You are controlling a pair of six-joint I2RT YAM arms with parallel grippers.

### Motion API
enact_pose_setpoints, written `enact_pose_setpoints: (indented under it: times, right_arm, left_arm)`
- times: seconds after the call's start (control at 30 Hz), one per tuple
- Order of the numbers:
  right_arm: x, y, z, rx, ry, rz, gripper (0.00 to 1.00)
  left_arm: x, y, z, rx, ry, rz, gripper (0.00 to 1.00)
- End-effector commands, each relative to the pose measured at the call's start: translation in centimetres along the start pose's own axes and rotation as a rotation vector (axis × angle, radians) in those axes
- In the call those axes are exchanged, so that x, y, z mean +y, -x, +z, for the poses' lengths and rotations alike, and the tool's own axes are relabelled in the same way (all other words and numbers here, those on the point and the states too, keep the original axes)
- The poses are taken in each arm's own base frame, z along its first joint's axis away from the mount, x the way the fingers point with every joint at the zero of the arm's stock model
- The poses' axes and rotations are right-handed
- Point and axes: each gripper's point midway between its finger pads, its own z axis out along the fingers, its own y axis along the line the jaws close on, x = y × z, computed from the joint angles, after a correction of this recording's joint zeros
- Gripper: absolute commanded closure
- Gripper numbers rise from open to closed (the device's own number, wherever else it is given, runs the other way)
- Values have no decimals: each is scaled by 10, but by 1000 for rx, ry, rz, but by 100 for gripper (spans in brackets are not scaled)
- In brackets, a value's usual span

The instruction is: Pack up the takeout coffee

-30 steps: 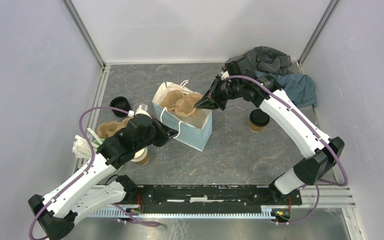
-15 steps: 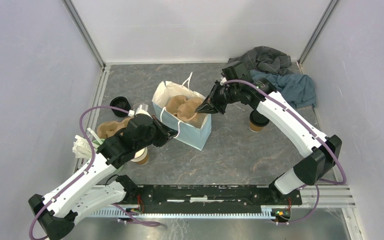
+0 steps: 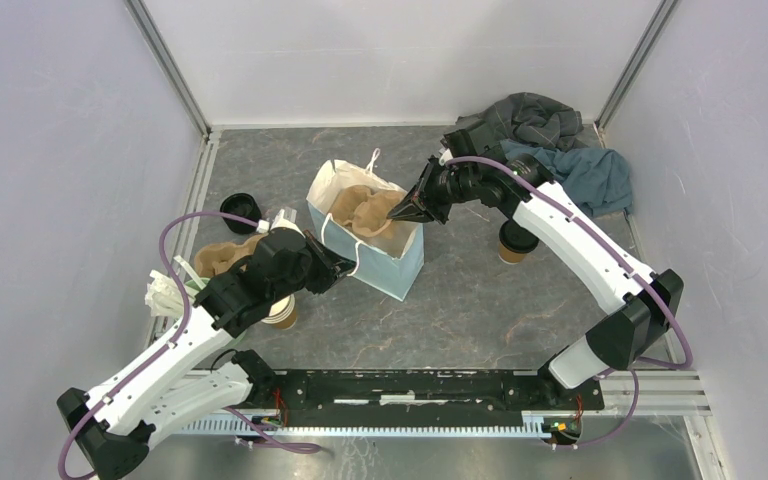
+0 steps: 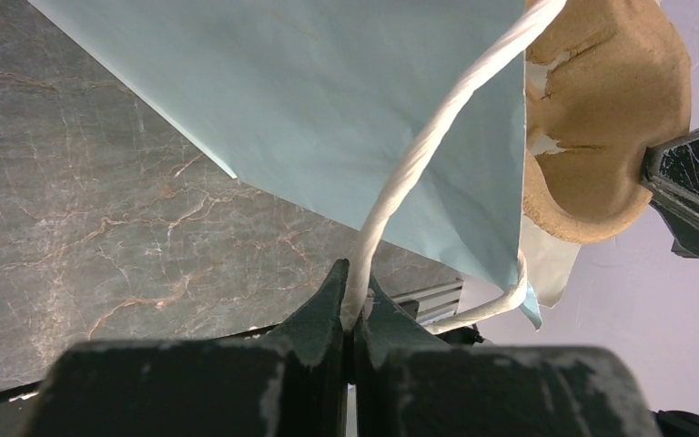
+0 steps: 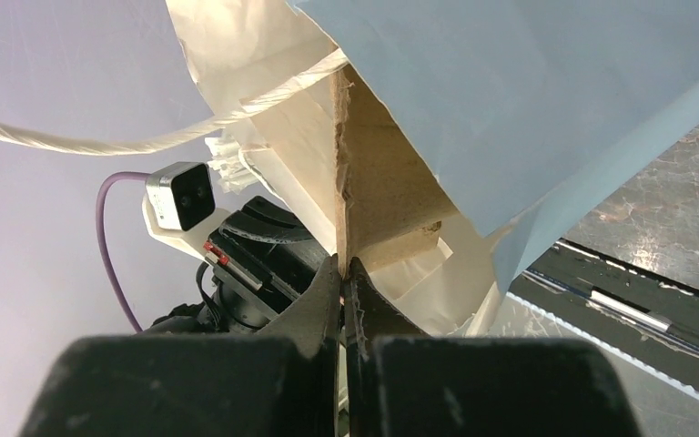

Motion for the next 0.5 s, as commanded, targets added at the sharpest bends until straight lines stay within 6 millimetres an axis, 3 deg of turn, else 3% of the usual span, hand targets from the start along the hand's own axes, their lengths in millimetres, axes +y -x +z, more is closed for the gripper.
enact_pose_setpoints:
  times: [0.0,0.27,0.3,0.4,0.47]
  right_arm:
    - [19,7,-4,-44,62,-40,99]
    - [17,10,0,-51,60,-38,95]
    - [16,9,1,-47,56,-40,88]
    - [-6,-2,-12,-3,-46,-70,39]
    - [-6,-6,-31,-12,-55,-110,23]
  left_arm:
    - [-6,3,1,-13,-25,43,98]
    - [-6,2,0,-13,-28,41,98]
    - [-6,3,0,-14,-29,41,98]
    - [-8,4,-1,-18,-33,44,98]
    - [-8,5,-2,-22,-28,46,98]
